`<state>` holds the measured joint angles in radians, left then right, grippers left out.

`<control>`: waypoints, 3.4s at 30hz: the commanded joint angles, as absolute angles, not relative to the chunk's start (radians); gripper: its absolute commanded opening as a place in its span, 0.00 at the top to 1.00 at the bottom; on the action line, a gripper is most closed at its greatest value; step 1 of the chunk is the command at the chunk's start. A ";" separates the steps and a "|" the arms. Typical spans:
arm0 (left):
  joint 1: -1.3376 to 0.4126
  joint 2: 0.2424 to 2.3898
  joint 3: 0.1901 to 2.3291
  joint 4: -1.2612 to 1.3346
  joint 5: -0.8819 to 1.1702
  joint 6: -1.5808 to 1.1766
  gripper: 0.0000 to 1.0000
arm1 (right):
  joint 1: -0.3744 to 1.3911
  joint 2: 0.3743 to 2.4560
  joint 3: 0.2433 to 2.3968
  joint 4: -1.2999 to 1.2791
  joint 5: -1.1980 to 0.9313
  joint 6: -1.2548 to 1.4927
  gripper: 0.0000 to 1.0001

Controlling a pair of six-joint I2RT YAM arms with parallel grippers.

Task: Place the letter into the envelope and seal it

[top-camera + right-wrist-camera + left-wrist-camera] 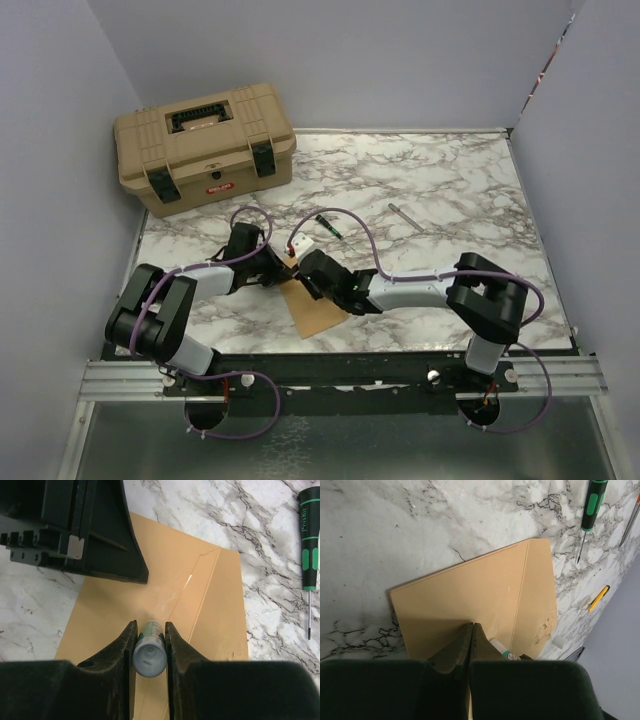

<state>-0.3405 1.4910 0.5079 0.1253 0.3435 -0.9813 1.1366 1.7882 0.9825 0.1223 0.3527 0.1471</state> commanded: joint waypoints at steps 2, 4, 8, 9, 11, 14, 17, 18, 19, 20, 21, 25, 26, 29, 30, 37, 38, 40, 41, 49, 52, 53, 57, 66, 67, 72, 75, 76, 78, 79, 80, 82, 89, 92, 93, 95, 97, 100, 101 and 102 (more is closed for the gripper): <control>-0.336 1.551 0.447 0.002 0.226 -0.986 1.00 | 1.158 1.754 0.922 0.043 0.246 0.153 1.00; -0.334 1.553 0.442 0.002 0.222 -0.991 1.00 | 1.159 1.735 0.907 0.031 0.220 0.165 1.00; -0.333 1.555 0.434 0.002 0.217 -0.994 1.00 | 1.160 1.704 0.888 0.007 0.176 0.183 1.00; -0.331 1.555 0.432 0.002 0.213 -0.997 1.00 | 1.161 1.700 0.886 0.003 0.170 0.186 1.00; -0.331 1.558 0.428 0.002 0.211 -0.999 1.00 | 1.161 1.694 0.885 0.002 0.163 0.191 1.00; -0.332 1.557 0.424 0.002 0.208 -0.999 1.00 | 1.161 1.711 0.911 -0.020 0.232 0.213 1.00; -0.331 1.559 0.419 0.002 0.210 -1.001 1.00 | 1.160 1.776 0.971 -0.052 0.313 0.227 1.00; -0.331 1.560 0.419 0.002 0.211 -1.001 1.00 | 1.160 1.800 0.989 -0.053 0.341 0.235 1.00; -0.332 1.560 0.419 0.002 0.211 -1.000 1.00 | 1.158 1.823 1.004 -0.052 0.376 0.245 1.00; -0.331 1.561 0.419 0.002 0.213 -0.999 1.00 | 1.154 1.845 1.022 -0.057 0.408 0.255 1.00; -0.331 1.560 0.419 0.002 0.214 -1.000 1.00 | 1.149 1.866 1.044 -0.069 0.433 0.266 1.00; -0.328 1.557 0.423 -0.026 0.221 -1.001 1.00 | 1.139 1.897 1.113 -0.097 0.469 0.271 1.00; -0.327 1.557 0.425 -0.029 0.220 -1.001 1.00 | 1.140 1.896 1.115 -0.101 0.469 0.274 1.00; -0.324 1.558 0.425 -0.031 0.224 -1.007 1.00 | 1.141 1.863 1.077 -0.087 0.454 0.285 1.00; -0.322 1.560 0.426 -0.031 0.227 -1.009 1.00 | 1.141 1.843 1.050 -0.062 0.437 0.281 1.00; -0.315 1.582 0.441 -0.011 0.258 -1.027 1.00 | 1.165 1.713 0.851 0.133 0.353 0.225 1.00; -0.314 1.585 0.445 -0.010 0.262 -1.031 1.00 | 1.168 1.705 0.832 0.160 0.350 0.221 1.00; -0.314 1.591 0.449 -0.008 0.266 -1.033 1.00 | 1.169 1.704 0.809 0.199 0.354 0.219 1.00; -0.313 1.593 0.451 -0.007 0.266 -1.036 1.00 | 1.168 1.708 0.807 0.213 0.364 0.222 1.00; -0.313 1.594 0.443 -0.003 0.279 -1.035 1.00 | 1.169 1.638 0.927 0.209 0.420 0.195 1.00; -0.311 1.589 0.444 -0.003 0.288 -1.041 1.00 | 1.169 1.628 0.942 0.228 0.422 0.181 1.00; -0.311 1.588 0.446 -0.004 0.293 -1.043 1.00 | 1.168 1.633 0.941 0.243 0.426 0.177 1.00; -0.309 1.572 0.444 -0.004 0.303 -1.058 1.00 | 1.169 1.669 0.931 0.312 0.452 0.163 1.00; -0.304 1.558 0.445 -0.005 0.330 -1.099 1.00 | 1.169 1.745 0.863 0.492 0.486 0.159 1.00; -0.304 1.559 0.444 -0.007 0.330 -1.105 1.00 | 1.169 1.753 0.856 0.508 0.492 0.156 1.00; -0.302 1.569 0.442 -0.011 0.334 -1.135 1.00 | 1.169 1.788 0.836 0.545 0.504 0.156 1.00; -0.302 1.568 0.439 -0.011 0.341 -1.157 1.00 | 1.169 1.800 0.811 0.570 0.471 0.155 1.00; -0.302 1.568 0.439 -0.012 0.342 -1.163 1.00 | 1.170 1.808 0.803 0.582 0.465 0.155 1.00; -0.303 1.562 0.437 -0.014 0.341 -1.176 1.00 | 1.172 1.820 0.782 0.605 0.450 0.154 1.00; -0.302 1.557 0.434 -0.016 0.338 -1.184 1.00 | 1.173 1.822 0.772 0.612 0.441 0.153 1.00; -0.303 1.554 0.432 -0.017 0.337 -1.190 1.00 | 1.176 1.821 0.761 0.616 0.433 0.154 1.00; -0.302 1.547 0.421 -0.017 0.336 -1.210 1.00 | 1.181 1.815 0.734 0.635 0.407 0.156 1.00; -0.303 1.512 0.367 -0.003 0.333 -1.274 1.00 | 1.194 1.801 0.692 0.673 0.373 0.158 1.00; -0.303 1.492 0.346 -0.004 0.329 -1.298 1.00 | 1.200 1.806 0.699 0.674 0.371 0.154 0.99; -0.302 1.489 0.341 -0.003 0.330 -1.306 1.00 | 1.202 1.808 0.697 0.672 0.372 0.155 1.00; -0.302 1.484 0.334 -0.003 0.332 -1.319 1.00 | 1.209 1.807 0.686 0.672 0.373 0.156 1.00; -0.302 1.481 0.327 -0.004 0.331 -1.333 1.00 | 1.222 1.802 0.677 0.663 0.379 0.151 0.99; -0.301 1.480 0.316 0.028 0.335 -1.362 1.00 | 1.244 1.790 0.662 0.646 0.384 0.142 1.00; -0.301 1.481 0.313 0.032 0.336 -1.371 1.00 | 1.249 1.787 0.657 0.642 0.383 0.139 1.00; -0.301 1.482 0.311 0.035 0.336 -1.377 1.00 | 1.255 1.783 0.653 0.636 0.383 0.140 1.00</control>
<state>-0.3004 1.4460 0.3744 0.1974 0.4015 -1.3579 1.2190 1.7901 0.6987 0.7116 0.4072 0.1490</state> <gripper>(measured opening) 0.002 0.238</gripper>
